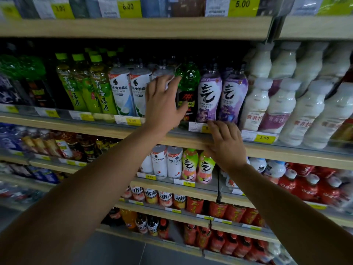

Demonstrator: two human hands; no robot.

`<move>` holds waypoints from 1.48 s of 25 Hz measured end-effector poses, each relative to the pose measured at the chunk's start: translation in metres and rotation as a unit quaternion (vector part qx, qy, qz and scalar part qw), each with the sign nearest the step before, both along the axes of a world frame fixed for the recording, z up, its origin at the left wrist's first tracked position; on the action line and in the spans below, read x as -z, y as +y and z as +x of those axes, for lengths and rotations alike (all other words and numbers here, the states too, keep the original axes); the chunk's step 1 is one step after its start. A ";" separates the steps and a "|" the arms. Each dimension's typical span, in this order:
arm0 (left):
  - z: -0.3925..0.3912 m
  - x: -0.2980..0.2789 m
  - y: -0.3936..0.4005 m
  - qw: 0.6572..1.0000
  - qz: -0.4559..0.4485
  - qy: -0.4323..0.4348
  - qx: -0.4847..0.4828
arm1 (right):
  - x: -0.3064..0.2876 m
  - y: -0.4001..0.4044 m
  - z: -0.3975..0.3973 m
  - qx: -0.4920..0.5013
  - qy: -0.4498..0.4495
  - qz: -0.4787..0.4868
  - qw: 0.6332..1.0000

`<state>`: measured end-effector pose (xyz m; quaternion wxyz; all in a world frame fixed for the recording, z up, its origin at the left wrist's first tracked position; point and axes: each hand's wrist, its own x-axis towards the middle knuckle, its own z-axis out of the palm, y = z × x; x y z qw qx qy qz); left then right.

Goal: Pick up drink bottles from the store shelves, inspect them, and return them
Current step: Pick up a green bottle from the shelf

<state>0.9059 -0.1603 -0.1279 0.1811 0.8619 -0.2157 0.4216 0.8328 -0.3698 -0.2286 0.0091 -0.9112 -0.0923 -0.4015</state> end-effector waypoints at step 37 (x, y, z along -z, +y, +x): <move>-0.024 -0.009 -0.036 0.939 -0.303 0.073 0.145 | 0.001 0.002 0.000 -0.002 0.016 0.028 0.999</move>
